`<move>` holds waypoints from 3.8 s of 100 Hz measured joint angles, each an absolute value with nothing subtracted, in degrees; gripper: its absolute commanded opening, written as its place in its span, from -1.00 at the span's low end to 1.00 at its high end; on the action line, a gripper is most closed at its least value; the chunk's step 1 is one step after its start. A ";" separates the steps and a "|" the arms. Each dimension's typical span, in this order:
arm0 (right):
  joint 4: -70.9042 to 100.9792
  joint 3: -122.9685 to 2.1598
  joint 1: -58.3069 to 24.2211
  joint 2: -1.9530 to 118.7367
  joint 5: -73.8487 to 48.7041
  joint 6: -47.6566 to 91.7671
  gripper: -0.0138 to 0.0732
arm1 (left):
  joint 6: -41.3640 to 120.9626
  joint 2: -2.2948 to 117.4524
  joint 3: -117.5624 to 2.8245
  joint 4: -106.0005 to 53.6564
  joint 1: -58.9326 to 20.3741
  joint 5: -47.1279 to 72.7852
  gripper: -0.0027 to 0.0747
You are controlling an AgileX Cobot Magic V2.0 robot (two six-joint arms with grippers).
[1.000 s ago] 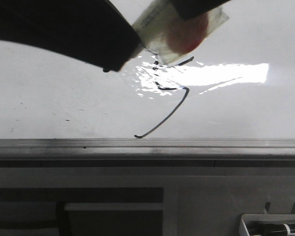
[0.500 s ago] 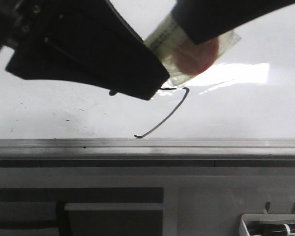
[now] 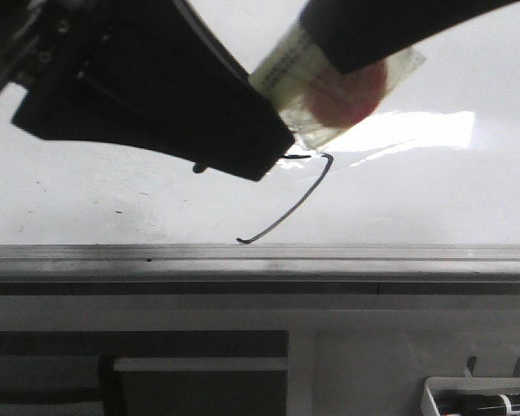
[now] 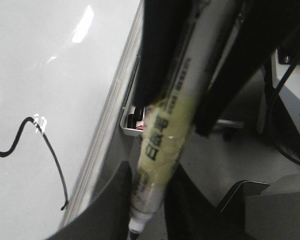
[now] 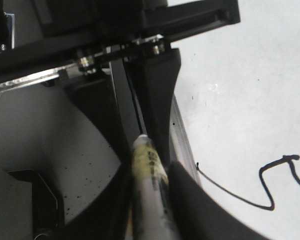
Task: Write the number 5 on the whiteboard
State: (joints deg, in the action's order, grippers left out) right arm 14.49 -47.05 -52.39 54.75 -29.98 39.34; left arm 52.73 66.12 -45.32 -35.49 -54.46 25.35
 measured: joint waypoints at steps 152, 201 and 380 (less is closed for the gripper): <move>15.55 -45.66 -40.37 37.69 -30.50 31.40 -0.79 | 35.08 79.55 -36.85 -64.92 -55.03 -17.52 -0.83; 15.55 -45.66 -40.28 37.69 -30.50 31.40 -0.79 | 34.96 79.55 -36.96 -67.15 -55.14 -18.36 -0.23; 13.46 -24.54 -32.03 9.50 -26.83 31.40 -0.80 | 49.90 27.81 -16.65 -69.47 -59.45 -16.92 -0.98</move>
